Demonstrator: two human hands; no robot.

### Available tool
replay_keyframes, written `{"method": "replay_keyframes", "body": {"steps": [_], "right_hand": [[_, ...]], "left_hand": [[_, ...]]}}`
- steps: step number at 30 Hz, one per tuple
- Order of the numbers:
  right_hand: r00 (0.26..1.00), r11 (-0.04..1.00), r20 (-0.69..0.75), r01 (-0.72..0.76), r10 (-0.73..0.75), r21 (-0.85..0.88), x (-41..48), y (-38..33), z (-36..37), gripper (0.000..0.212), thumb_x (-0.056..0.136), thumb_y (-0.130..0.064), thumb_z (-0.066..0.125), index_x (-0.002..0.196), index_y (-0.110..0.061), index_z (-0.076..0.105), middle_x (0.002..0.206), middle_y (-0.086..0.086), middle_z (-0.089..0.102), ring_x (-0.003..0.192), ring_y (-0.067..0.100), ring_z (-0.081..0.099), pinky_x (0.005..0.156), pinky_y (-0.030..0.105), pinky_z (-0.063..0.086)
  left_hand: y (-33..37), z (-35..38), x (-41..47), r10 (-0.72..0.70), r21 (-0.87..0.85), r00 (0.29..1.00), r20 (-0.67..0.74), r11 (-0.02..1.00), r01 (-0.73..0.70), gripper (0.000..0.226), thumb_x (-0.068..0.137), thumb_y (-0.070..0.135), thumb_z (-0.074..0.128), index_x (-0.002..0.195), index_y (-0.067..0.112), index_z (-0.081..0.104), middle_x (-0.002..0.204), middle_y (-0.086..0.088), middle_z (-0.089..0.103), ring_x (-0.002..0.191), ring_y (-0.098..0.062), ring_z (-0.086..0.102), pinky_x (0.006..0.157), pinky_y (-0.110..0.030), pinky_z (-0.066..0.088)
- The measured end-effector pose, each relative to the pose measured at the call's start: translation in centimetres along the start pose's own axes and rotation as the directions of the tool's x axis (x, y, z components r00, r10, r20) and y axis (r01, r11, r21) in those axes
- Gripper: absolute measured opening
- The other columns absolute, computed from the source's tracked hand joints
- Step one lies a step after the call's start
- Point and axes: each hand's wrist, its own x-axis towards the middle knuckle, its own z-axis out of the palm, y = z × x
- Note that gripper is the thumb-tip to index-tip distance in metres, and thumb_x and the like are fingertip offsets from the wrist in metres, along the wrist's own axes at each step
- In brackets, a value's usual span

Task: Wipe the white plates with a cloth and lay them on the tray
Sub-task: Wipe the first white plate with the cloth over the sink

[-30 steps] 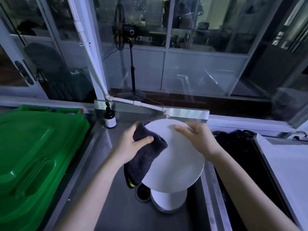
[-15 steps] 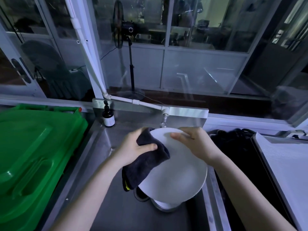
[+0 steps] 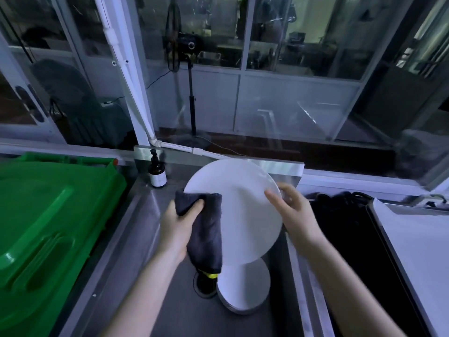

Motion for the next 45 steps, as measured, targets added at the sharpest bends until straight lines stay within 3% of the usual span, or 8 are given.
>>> {"method": "replay_keyframes", "body": {"steps": [8, 13, 17, 24, 31, 36, 40, 45], "right_hand": [[0.938, 0.916, 0.344, 0.169, -0.036, -0.363, 1.9, -2.3, 0.5, 0.02, 0.095, -0.035, 0.065, 0.078, -0.029, 0.073, 0.071, -0.007, 0.068, 0.065, 0.008, 0.061, 0.062, 0.026, 0.048], [0.991, 0.998, -0.125, -0.047, 0.043, -0.035, 0.2, 0.4, 1.8, 0.035, 0.095, -0.028, 0.067, 0.08, 0.003, 0.067, 0.067, 0.005, 0.055, 0.065, 0.016, 0.049, 0.061, 0.033, 0.039], [0.797, 0.937, -0.518, -0.167, 0.312, 0.308, -2.6, 2.9, 6.8, 0.024, 0.094, -0.04, 0.061, 0.077, -0.031, 0.074, 0.071, -0.011, 0.071, 0.066, 0.009, 0.066, 0.063, 0.027, 0.053], [0.999, 0.999, -0.022, -0.039, 0.039, -0.02, 0.6, 1.2, 0.9, 0.017, 0.094, -0.03, 0.068, 0.082, -0.019, 0.07, 0.072, -0.003, 0.065, 0.066, 0.012, 0.058, 0.059, 0.026, 0.045], [0.904, 0.875, 0.425, 0.235, -0.038, -0.423, 2.3, -1.3, 0.9, 0.041, 0.096, -0.034, 0.063, 0.087, 0.005, 0.065, 0.074, 0.004, 0.054, 0.068, 0.011, 0.048, 0.063, 0.03, 0.04], [0.996, 0.959, 0.049, 0.089, -0.079, -0.269, 0.6, 1.1, 0.7, 0.034, 0.098, -0.027, 0.063, 0.074, -0.003, 0.066, 0.064, -0.005, 0.047, 0.06, 0.008, 0.04, 0.056, 0.027, 0.031], [0.891, 0.981, -0.416, -0.136, 0.181, 0.137, -2.2, 4.2, 4.1, 0.031, 0.097, -0.036, 0.06, 0.079, -0.011, 0.067, 0.063, -0.003, 0.054, 0.062, 0.012, 0.047, 0.061, 0.031, 0.039], [0.994, 0.999, -0.106, -0.042, 0.039, -0.026, -1.4, 2.7, 2.2, 0.006, 0.096, -0.027, 0.066, 0.095, -0.022, 0.07, 0.083, -0.004, 0.074, 0.074, 0.012, 0.067, 0.066, 0.028, 0.052]], "left_hand": [[2.8, -0.8, 1.7, 0.228, 0.145, 0.822, 0.522, 0.926, -0.348, 0.04, 0.076, 0.027, 0.083, 0.101, 0.05, 0.062, 0.099, 0.036, 0.067, 0.096, 0.017, 0.06, 0.074, 0.001, 0.041], [-1.7, 0.0, 0.6, 0.125, 0.11, 0.986, 0.111, 0.984, -0.137, 0.042, 0.068, 0.06, 0.065, 0.092, 0.026, 0.065, 0.082, 0.005, 0.071, 0.082, -0.005, 0.067, 0.07, -0.022, 0.051], [-4.1, 2.4, -1.2, -0.238, -0.039, 0.953, -0.188, 0.971, 0.235, 0.035, 0.081, 0.049, 0.071, 0.086, 0.014, 0.065, 0.074, 0.008, 0.069, 0.07, -0.011, 0.066, 0.057, -0.021, 0.049], [-0.4, -1.0, 0.9, 0.08, 0.097, 0.988, 0.13, 0.991, -0.093, 0.02, 0.082, 0.025, 0.078, 0.098, 0.021, 0.068, 0.089, 0.011, 0.075, 0.087, 0.0, 0.069, 0.068, -0.012, 0.049], [3.1, -1.2, 1.0, 0.184, 0.198, 0.781, 0.597, 0.91, -0.365, 0.047, 0.079, 0.018, 0.082, 0.098, 0.057, 0.063, 0.102, 0.032, 0.069, 0.096, 0.014, 0.062, 0.076, 0.0, 0.041], [-0.7, -0.8, -0.9, 0.093, 0.066, 0.967, 0.239, 0.992, -0.111, 0.024, 0.081, 0.024, 0.078, 0.102, 0.031, 0.069, 0.094, 0.012, 0.075, 0.095, -0.004, 0.069, 0.081, -0.024, 0.053], [-3.1, 0.8, -2.1, -0.132, -0.056, 0.989, -0.073, 0.99, 0.128, 0.021, 0.085, 0.029, 0.074, 0.1, 0.016, 0.068, 0.093, -0.001, 0.075, 0.088, -0.012, 0.07, 0.069, -0.024, 0.052], [-2.4, -1.4, 0.0, 0.008, 0.055, 0.999, 0.052, 0.998, -0.011, 0.006, 0.086, 0.022, 0.073, 0.091, 0.02, 0.07, 0.085, 0.011, 0.075, 0.087, -0.005, 0.07, 0.065, -0.013, 0.049]]}}
